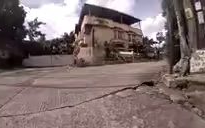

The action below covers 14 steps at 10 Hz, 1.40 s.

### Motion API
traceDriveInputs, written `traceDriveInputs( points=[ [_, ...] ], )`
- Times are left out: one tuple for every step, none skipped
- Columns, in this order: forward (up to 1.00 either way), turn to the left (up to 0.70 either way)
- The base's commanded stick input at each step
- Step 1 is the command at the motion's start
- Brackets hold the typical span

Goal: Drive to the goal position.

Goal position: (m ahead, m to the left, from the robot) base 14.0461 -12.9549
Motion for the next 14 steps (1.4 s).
traceDriveInputs(
  points=[
    [0.7, 0.01],
    [0.7, 0.01],
    [0.7, 0.01],
    [0.7, 0.01],
    [0.7, 0.01],
    [0.7, 0.01],
    [0.7, 0.01],
    [0.7, 0.01],
    [0.7, 0.01],
    [0.7, 0.01],
    [0.7, 0.01],
    [0.7, 0.01],
    [0.7, 0.01],
    [0.7, 0.01]
  ],
)
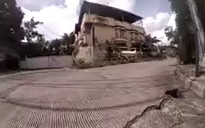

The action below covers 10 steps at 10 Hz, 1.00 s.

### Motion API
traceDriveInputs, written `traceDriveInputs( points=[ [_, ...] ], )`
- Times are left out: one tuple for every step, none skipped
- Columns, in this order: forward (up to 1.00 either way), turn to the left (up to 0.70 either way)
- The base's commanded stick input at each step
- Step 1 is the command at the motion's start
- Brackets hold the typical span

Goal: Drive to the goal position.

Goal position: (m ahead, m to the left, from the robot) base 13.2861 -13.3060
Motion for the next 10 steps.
traceDriveInputs(
  points=[
    [0.7, 0.01],
    [0.7, 0.01],
    [0.7, 0.01],
    [0.7, 0.01],
    [0.7, 0.01],
    [0.7, 0.01],
    [0.7, 0.01],
    [0.7, 0.01],
    [0.7, 0.01],
    [0.7, 0.01]
  ],
)
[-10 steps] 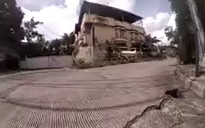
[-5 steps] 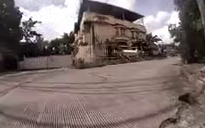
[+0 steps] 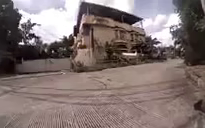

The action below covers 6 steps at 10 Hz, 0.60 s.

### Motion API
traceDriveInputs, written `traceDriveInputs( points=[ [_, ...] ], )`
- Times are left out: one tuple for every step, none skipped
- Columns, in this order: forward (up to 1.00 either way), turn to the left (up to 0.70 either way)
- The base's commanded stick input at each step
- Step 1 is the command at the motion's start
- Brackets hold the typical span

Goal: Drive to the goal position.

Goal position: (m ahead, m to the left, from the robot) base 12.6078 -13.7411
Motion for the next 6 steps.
traceDriveInputs(
  points=[
    [0.7, 0.01],
    [0.7, 0.01],
    [0.7, 0.01],
    [0.7, 0.01],
    [0.7, -0.08],
    [0.7, -0.34]
  ],
)
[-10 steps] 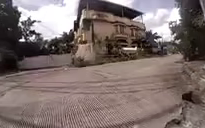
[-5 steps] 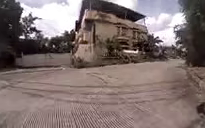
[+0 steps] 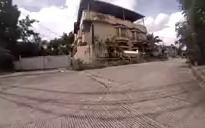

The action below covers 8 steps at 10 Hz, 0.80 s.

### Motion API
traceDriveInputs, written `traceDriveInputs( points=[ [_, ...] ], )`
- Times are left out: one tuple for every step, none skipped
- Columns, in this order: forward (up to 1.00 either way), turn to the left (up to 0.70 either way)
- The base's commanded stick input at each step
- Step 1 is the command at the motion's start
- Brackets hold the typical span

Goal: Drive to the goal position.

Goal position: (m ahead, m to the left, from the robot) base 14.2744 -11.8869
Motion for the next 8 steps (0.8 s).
traceDriveInputs(
  points=[
    [0.7, -0.34],
    [0.7, -0.34],
    [0.7, -0.34],
    [0.7, -0.34],
    [0.7, -0.34],
    [0.7, -0.34],
    [0.7, -0.34],
    [0.7, -0.34]
  ],
)
